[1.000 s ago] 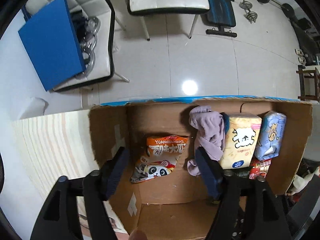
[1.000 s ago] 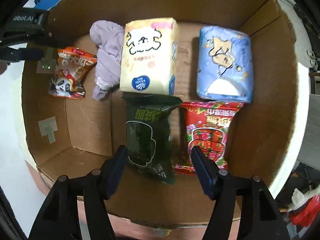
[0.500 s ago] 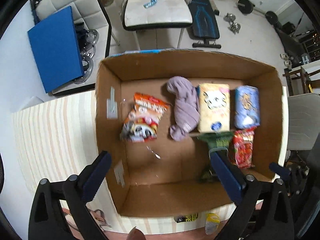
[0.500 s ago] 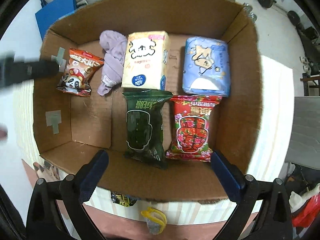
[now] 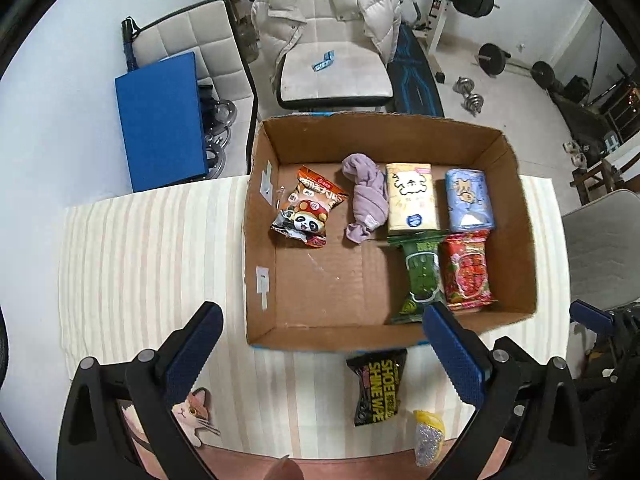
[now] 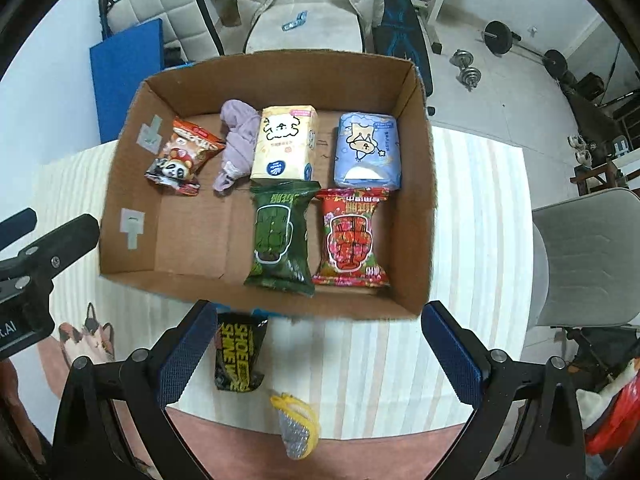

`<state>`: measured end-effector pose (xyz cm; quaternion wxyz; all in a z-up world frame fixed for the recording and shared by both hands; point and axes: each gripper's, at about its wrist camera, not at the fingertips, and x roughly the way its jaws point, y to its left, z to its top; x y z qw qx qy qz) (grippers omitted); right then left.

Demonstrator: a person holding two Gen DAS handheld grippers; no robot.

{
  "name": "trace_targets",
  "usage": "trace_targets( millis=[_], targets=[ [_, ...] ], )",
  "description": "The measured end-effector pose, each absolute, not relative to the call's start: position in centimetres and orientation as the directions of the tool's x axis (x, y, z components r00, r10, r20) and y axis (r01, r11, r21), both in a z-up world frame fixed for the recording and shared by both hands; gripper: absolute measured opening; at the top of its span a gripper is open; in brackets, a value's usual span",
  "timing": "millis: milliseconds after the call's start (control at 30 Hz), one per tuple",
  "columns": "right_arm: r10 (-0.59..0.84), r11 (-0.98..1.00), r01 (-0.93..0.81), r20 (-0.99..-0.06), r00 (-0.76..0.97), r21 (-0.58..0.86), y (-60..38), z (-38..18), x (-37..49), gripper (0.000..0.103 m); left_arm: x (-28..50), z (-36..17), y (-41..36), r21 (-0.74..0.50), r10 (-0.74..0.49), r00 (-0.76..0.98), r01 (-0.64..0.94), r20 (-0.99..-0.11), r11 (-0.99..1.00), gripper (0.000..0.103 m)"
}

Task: Organize soft objects
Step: 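Place the panda bag and green seaweed bag into the box and release, then grasp the black shoe shine wipe pack with the left tool while the right tool grasps the yellow sponge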

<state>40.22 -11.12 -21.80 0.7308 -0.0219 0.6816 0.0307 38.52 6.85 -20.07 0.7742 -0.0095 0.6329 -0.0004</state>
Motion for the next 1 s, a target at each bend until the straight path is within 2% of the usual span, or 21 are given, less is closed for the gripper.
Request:
trace_targets(
  millis=[300, 433, 567, 667, 733, 867, 900, 967, 1000],
  targets=[
    [0.073, 0.996, -0.056, -0.985, 0.158, 0.065, -12.0, -18.5, 37.3, 0.103, 34.9, -16.9, 6.4, 0.02, 0.027, 0.286, -0.026, -0.958, 0.999, 0.103],
    [0.12, 0.991, -0.077, -0.98, 0.162, 0.108, -12.5, -18.7, 34.2, 0.103, 30.8, -17.3, 6.5, 0.037, 0.053, 0.299, -0.058, -0.953, 0.998, 0.103],
    [0.129, 0.988, -0.09, -0.992, 0.005, 0.128, -12.7, -23.8, 29.4, 0.103, 27.3, -21.4, 6.4, 0.047, 0.06, 0.206, -0.069, -0.977, 0.997, 0.103],
    [0.141, 0.987, -0.066, -0.986, -0.089, 0.147, -12.8, -28.3, 26.7, 0.103, 25.5, -26.5, 6.2, 0.025, 0.029, 0.064, -0.07, -0.998, 0.997, 0.102],
    [0.16, 0.985, -0.042, -0.977, -0.142, 0.167, -12.9, -31.0, 25.1, 0.101, 24.8, -28.8, 6.0, 0.026, 0.027, 0.018, -0.07, -0.999, 0.997, 0.099],
    [0.155, 0.986, -0.021, -0.966, -0.206, 0.163, -12.3, -35.6, 23.3, 0.098, 24.3, -32.1, 5.6, 0.025, 0.021, -0.042, -0.083, -0.999, 0.996, 0.098],
    [0.159, 0.986, -0.017, -0.962, -0.221, 0.166, -12.0, -36.6, 23.1, 0.097, 24.3, -32.9, 5.6, 0.03, 0.026, -0.055, -0.088, -0.998, 0.996, 0.098],
    [0.162, 0.985, -0.015, -0.954, -0.254, 0.171, -11.4, -38.3, 22.5, 0.087, 24.4, -34.2, 5.4, 0.024, 0.017, -0.08, -0.094, -0.997, 0.995, 0.098],
    [0.157, 0.986, -0.016, -0.95, -0.269, 0.168, -11.1, -39.2, 22.2, 0.085, 24.4, -34.7, 5.3, 0.02, 0.012, -0.088, -0.094, -0.996, 0.995, 0.098]
  ],
)
